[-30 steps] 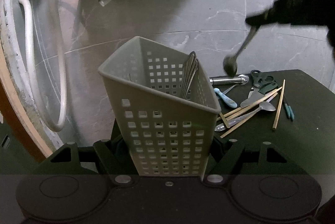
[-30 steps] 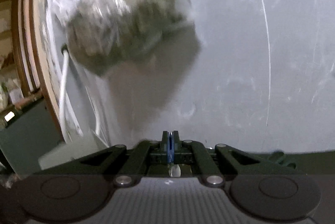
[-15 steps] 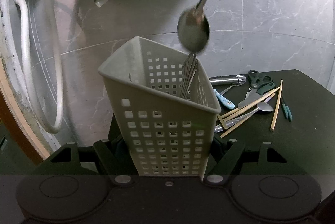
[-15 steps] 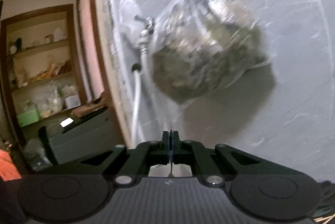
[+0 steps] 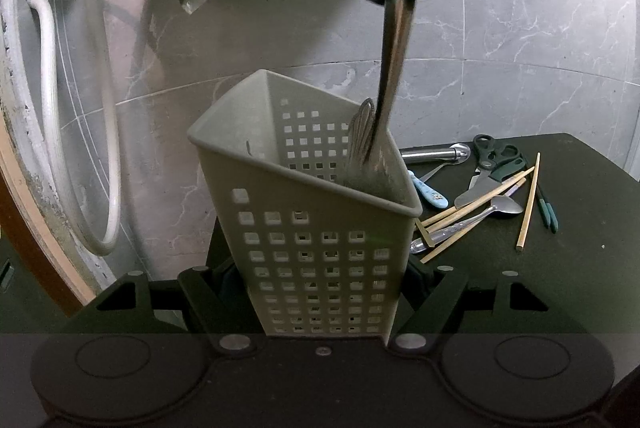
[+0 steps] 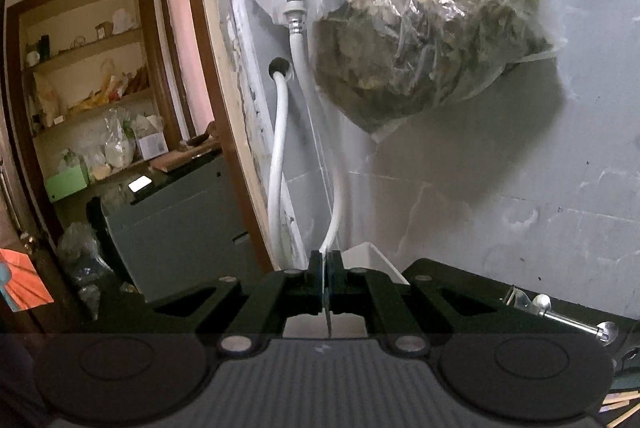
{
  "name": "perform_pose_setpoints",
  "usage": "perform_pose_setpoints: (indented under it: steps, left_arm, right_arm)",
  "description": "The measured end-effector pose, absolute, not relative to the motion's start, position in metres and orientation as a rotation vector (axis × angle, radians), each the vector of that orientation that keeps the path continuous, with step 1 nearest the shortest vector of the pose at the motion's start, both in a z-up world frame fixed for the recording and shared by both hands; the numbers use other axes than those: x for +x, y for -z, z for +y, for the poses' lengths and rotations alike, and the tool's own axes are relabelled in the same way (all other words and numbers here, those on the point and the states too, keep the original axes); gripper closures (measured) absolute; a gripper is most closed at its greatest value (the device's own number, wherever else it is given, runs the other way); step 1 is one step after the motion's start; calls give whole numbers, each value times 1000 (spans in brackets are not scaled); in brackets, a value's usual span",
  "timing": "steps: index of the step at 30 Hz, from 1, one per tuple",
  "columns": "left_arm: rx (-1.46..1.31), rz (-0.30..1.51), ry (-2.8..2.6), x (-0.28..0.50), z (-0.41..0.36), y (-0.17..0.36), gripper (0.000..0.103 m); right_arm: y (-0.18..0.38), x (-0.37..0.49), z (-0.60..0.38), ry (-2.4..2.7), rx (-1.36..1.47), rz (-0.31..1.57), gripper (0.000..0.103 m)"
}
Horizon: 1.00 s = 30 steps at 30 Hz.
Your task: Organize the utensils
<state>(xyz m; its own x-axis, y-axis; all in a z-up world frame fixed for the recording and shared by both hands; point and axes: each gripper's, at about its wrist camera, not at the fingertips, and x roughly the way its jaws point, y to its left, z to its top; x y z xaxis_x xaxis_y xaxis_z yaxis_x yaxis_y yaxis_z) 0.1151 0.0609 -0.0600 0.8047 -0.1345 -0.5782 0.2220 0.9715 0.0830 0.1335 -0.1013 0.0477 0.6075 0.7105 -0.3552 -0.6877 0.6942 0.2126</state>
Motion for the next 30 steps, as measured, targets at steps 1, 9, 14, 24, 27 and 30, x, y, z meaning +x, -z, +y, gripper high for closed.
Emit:
perform_pose_setpoints:
  steps: [1,9,14,24,27,30]
  left_arm:
    - [149,606,192,115,61,60,26]
    - [150,607,192,115,61,60,26]
    - [151,607,192,115,61,60,26]
    - [151,607,192,115,61,60,26]
    - [151,606,192,115,61,60,26]
    - [151,606,192,115,60,60,26]
  right_arm:
    - [-47,133,-101,-807,52,438,97]
    - [-46,133,-101,-809,29,446,42]
    - [-48,130,-105,-798,37,418,3]
    - [-38,149,-133,-548,104,459,0]
    - [-24,165,-151,-356,144,555,0]
    - [3,188,-182,-144,275,749,0]
